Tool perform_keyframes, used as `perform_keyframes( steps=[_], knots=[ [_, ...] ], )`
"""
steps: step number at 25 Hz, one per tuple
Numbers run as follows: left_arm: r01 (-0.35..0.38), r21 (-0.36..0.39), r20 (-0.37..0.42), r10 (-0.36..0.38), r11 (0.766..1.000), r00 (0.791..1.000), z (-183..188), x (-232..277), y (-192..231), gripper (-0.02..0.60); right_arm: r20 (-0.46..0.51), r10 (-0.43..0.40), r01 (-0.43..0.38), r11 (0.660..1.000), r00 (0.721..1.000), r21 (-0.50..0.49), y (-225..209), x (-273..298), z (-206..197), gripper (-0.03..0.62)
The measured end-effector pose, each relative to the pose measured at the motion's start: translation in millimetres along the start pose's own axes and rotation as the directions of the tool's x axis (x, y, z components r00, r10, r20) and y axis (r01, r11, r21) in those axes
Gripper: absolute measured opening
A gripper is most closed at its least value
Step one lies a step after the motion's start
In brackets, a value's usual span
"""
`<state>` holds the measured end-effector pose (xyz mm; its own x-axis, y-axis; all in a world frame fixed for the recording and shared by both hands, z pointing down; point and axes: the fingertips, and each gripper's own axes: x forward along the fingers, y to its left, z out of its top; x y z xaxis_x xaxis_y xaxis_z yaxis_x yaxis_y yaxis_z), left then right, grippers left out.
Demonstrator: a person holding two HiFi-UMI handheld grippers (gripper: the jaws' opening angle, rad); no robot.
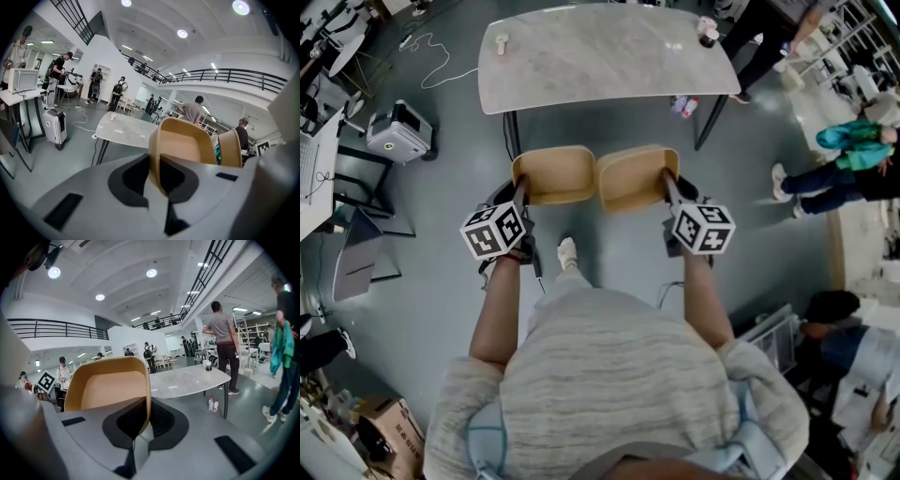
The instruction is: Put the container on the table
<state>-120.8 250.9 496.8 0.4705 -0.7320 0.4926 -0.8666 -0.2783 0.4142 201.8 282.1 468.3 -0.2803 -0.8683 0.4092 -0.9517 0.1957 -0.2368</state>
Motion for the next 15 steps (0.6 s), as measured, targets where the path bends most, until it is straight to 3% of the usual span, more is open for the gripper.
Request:
perform_keyframes(
  steps=[15],
  knots=[
    [0.035,0.032,-0.007,-0.035,0.999,0.999,102,105,48,0.04,-0.012,-0.008,0.008,1.0,1.0,-0.016,10,139,69,0.005]
  ],
)
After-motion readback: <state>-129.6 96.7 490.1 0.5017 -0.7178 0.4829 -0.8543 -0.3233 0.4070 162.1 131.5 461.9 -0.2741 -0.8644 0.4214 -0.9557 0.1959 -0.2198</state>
